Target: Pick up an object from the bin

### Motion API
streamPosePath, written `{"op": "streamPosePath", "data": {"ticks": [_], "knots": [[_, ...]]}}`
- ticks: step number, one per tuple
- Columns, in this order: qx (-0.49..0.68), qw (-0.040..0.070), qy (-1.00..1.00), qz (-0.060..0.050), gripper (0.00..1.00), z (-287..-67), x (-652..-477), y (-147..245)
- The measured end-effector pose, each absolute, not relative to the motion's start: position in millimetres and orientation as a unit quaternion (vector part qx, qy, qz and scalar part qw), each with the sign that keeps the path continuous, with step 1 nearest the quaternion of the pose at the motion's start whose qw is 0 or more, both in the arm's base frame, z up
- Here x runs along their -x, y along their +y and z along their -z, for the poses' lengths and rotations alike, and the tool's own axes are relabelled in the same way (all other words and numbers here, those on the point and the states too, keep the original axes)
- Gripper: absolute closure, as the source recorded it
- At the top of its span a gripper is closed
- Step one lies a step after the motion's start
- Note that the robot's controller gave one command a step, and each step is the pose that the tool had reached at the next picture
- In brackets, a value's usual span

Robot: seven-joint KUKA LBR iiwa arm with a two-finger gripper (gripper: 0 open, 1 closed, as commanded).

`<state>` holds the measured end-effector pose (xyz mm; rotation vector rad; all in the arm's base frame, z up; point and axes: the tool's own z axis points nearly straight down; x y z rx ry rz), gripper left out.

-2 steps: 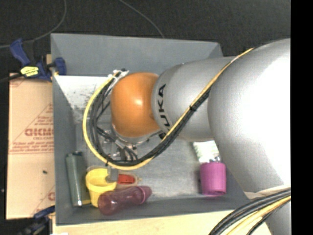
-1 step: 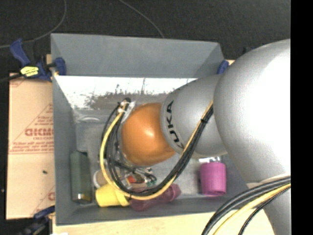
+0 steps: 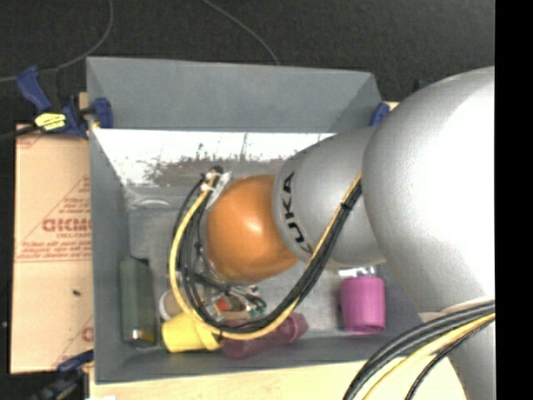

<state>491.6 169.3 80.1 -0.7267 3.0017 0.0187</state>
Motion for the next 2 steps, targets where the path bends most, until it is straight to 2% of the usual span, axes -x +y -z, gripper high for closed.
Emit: {"op": "streamPosePath", "data": {"ticks": [2], "knots": [[0.234,0.026,0.972,-0.006,1.00,-80.1,-491.5,169.5]]}}
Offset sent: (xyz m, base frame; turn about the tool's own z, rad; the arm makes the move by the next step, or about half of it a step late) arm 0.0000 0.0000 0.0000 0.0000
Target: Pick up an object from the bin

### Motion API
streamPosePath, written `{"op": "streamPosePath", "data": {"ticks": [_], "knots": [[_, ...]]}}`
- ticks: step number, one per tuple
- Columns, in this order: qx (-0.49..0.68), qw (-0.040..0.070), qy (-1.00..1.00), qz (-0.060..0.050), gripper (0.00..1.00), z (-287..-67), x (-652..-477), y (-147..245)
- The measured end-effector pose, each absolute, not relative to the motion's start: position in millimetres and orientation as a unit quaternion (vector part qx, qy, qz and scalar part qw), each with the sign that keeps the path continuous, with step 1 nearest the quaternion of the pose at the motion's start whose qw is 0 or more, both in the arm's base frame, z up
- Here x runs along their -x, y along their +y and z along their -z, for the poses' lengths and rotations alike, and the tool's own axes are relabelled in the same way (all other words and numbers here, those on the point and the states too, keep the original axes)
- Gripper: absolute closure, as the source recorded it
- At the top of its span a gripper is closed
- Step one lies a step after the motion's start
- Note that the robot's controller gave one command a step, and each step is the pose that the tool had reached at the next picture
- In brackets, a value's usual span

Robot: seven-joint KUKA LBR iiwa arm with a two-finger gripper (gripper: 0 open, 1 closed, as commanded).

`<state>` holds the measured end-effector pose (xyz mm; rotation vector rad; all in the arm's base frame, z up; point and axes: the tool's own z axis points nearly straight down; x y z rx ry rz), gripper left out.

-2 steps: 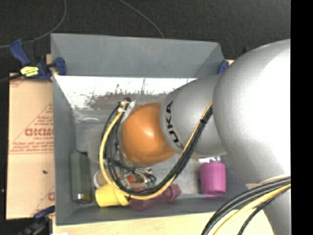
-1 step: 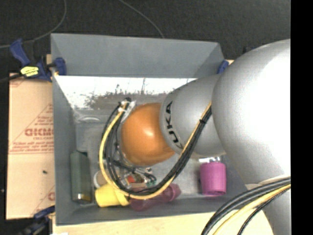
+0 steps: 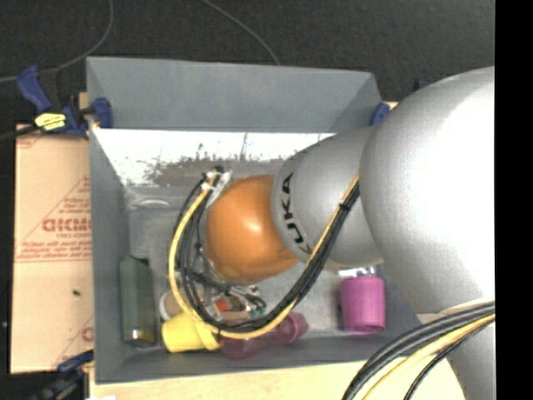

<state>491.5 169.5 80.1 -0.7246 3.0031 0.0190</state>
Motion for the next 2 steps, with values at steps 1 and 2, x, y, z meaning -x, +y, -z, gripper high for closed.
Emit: {"op": "streamPosePath", "data": {"ticks": [1,2], "knots": [[0.234,0.026,0.972,-0.006,1.00,-80.1,-491.4,169.6],[0.234,0.026,0.972,-0.006,1.00,-80.1,-491.4,169.7]]}}
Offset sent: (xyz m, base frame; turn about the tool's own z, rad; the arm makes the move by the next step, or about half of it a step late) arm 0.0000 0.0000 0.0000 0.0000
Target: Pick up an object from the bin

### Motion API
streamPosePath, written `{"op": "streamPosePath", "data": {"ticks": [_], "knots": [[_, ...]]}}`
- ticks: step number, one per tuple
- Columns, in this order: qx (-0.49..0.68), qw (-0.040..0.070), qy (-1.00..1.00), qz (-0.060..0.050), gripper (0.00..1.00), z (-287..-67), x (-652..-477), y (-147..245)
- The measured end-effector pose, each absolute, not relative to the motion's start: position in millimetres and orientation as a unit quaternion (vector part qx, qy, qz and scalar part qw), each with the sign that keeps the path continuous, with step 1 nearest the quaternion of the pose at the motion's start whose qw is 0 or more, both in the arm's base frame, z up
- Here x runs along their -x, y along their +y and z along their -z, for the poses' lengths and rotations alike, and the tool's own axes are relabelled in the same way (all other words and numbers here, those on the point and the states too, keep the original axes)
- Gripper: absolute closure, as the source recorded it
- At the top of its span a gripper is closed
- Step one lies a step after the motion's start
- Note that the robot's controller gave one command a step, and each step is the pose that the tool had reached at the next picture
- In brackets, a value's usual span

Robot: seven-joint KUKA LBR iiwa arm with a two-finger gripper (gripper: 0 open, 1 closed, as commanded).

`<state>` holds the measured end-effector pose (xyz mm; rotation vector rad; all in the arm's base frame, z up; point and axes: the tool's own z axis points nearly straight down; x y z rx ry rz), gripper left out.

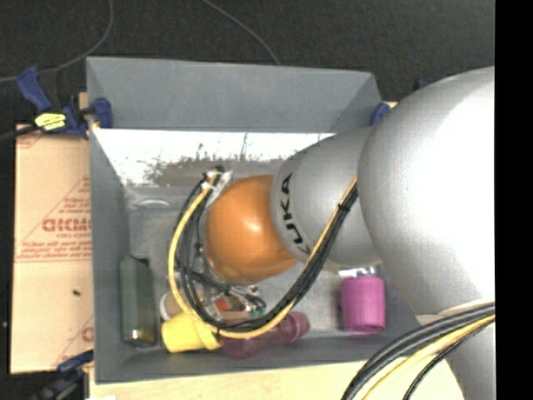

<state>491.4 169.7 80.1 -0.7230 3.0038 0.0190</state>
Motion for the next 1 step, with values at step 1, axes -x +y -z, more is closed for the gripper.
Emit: {"op": "streamPosePath", "data": {"ticks": [1], "knots": [[0.233,0.026,0.972,-0.006,1.00,-80.1,-491.3,169.8]]}}
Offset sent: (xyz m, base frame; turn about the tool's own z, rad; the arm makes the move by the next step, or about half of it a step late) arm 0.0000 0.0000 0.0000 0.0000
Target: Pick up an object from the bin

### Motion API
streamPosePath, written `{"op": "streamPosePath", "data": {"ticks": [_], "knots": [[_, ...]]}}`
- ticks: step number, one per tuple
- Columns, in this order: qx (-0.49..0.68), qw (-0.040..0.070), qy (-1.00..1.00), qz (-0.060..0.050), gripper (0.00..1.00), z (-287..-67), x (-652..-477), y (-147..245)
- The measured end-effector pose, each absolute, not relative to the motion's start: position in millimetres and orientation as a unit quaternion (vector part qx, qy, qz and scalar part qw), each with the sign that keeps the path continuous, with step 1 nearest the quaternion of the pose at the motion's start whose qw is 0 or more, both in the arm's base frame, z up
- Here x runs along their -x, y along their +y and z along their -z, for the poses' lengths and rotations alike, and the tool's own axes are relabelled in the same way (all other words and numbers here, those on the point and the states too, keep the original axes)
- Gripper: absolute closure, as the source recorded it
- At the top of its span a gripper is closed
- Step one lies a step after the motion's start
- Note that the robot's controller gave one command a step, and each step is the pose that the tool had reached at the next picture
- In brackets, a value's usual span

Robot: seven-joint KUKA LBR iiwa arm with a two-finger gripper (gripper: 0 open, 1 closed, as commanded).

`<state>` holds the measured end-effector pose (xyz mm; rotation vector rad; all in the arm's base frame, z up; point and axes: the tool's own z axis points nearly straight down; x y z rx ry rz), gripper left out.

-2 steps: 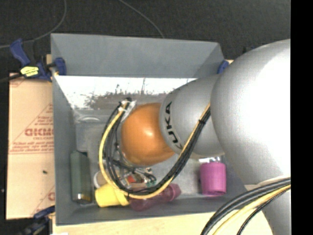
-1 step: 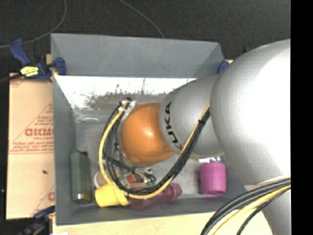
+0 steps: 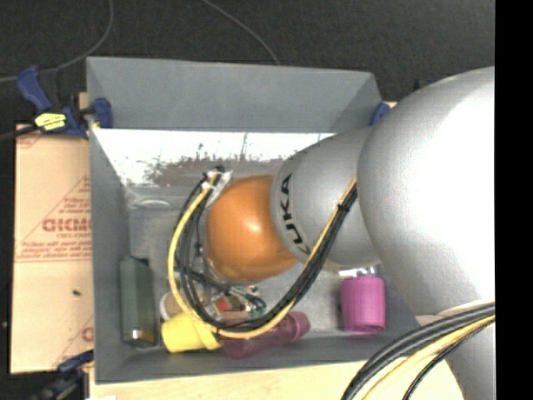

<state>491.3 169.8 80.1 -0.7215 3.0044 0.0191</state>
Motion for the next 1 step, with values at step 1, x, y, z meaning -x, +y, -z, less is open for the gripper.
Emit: {"op": "streamPosePath", "data": {"ticks": [1], "knots": [[0.233,0.026,0.972,-0.006,1.00,-80.1,-491.3,169.8]]}}
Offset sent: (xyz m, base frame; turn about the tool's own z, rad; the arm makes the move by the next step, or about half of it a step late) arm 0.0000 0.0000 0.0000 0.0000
